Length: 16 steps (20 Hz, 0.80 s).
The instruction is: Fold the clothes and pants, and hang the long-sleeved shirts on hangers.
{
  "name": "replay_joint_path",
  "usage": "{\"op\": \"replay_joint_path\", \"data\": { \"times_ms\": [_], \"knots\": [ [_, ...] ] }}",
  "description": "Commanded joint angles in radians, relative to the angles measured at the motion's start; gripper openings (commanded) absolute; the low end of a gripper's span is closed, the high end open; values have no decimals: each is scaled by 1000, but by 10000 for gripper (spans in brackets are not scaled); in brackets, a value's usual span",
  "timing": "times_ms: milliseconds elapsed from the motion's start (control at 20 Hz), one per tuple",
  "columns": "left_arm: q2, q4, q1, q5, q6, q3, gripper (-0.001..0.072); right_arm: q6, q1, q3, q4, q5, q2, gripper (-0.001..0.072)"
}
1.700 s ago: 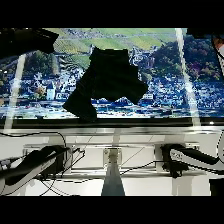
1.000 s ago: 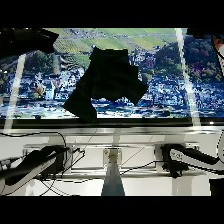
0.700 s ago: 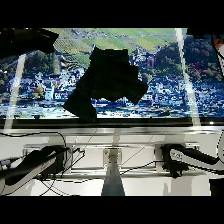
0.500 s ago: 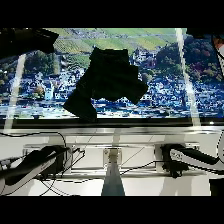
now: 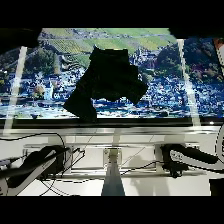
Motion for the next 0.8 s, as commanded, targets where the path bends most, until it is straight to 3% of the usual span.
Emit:
{"op": "replay_joint_path", "data": {
  "times_ms": [0, 150, 200, 300, 400, 500, 550, 750],
  "knots": [
    [84, 0, 122, 32, -32, 1, 30, -170, 226, 0, 21, 24, -72, 22],
    [183, 2, 205, 32, -31, 1, 30, -262, 438, 0, -41, -83, -189, 23],
    [211, 2, 224, 32, -31, 1, 30, -262, 499, 0, -77, -145, -236, 64],
    [261, 2, 254, 32, -31, 1, 30, -262, 595, 0, -128, -254, -330, 309],
    [288, 3, 266, 32, -31, 1, 30, -262, 668, 0, -190, -306, -419, 422],
    [296, 5, 266, 32, -31, 1, 30, -262, 722, 0, -250, -327, -484, 634],
    [294, 5, 266, 32, -31, 1, 30, -262, 745, 1, -264, -340, -507, 675],
    [276, 4, 265, 32, -31, 1, 30, -262, 799, 1, -261, -417, -547, 674]
  ]
}}
